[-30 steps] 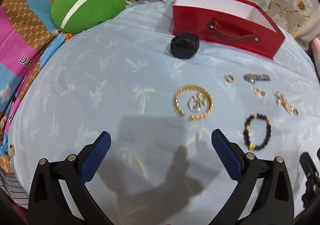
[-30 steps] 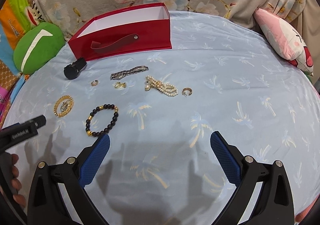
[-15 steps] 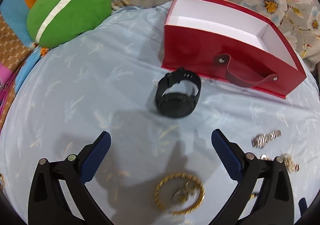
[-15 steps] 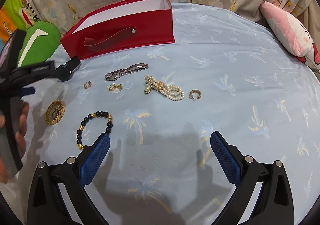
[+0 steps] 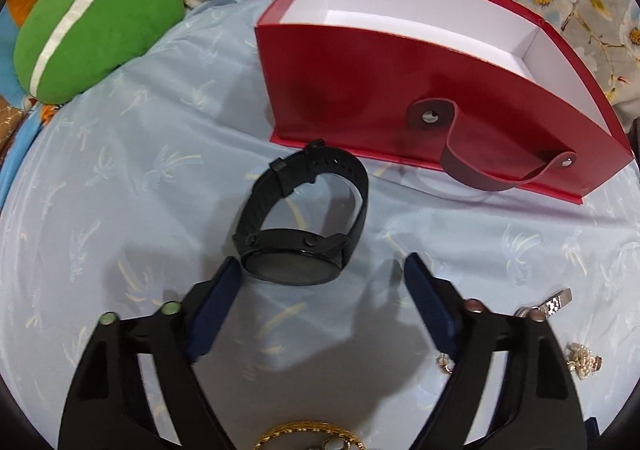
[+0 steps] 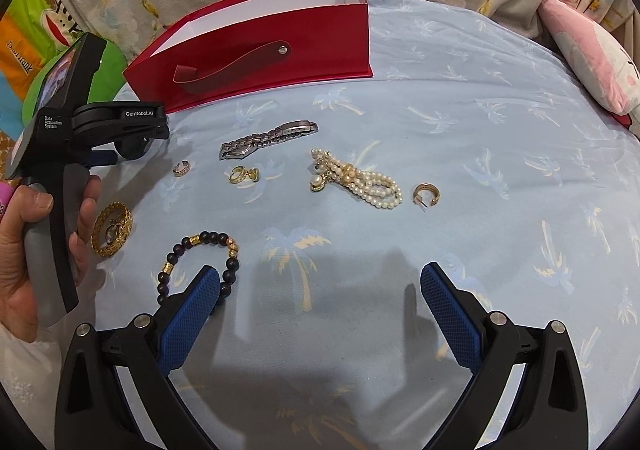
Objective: Organize jewelry
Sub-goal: 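Reach the left tool to the black smartwatch and grasp it, then lift the black smartwatch with the left tool while the right tool grasps the bead bracelet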
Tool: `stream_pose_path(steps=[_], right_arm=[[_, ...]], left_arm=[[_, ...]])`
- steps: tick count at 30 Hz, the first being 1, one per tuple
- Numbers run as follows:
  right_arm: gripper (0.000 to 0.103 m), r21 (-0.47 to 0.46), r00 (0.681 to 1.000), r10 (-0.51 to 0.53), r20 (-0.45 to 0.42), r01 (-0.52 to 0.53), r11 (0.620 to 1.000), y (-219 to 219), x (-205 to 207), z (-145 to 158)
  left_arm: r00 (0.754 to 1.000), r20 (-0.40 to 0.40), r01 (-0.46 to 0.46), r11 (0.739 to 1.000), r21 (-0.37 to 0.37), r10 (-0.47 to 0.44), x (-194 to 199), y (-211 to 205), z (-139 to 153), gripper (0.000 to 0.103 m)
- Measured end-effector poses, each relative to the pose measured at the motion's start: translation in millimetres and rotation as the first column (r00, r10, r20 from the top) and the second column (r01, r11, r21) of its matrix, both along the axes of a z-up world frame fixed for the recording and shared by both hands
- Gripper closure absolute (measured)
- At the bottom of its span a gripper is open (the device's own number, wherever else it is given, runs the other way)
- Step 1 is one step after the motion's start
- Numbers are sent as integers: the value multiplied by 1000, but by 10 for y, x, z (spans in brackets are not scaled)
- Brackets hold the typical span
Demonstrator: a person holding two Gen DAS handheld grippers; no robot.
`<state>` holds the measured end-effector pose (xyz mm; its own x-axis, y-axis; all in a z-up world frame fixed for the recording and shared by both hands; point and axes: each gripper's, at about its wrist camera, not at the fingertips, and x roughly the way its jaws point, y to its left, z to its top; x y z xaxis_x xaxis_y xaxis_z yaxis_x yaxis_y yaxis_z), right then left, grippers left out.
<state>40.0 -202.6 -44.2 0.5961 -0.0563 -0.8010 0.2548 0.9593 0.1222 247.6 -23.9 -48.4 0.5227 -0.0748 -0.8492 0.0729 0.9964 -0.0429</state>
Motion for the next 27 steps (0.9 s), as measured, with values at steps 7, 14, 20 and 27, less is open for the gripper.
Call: stream_pose_path(steps=[7,14,20,27], right_arm=[[5,3,1000,-6,-3,6,1000,-4,37,-8],[5,-5,1000,4,3,-4,1000,27,55,18],[5,-9,1000,10,8,-10,1000,47,67,50],[5,-31,998,58,24,-57,998,171,90,109]], left_arm=[[1000,-11,-14,998,-56,14,-30,91,13,55],[1000,13,-26,995,-101,28,-129,239,98,55],[998,56,-25,994,-107,32,-370,364,288,55],[994,112,-14,999,-41,18,-748,464,452,55]])
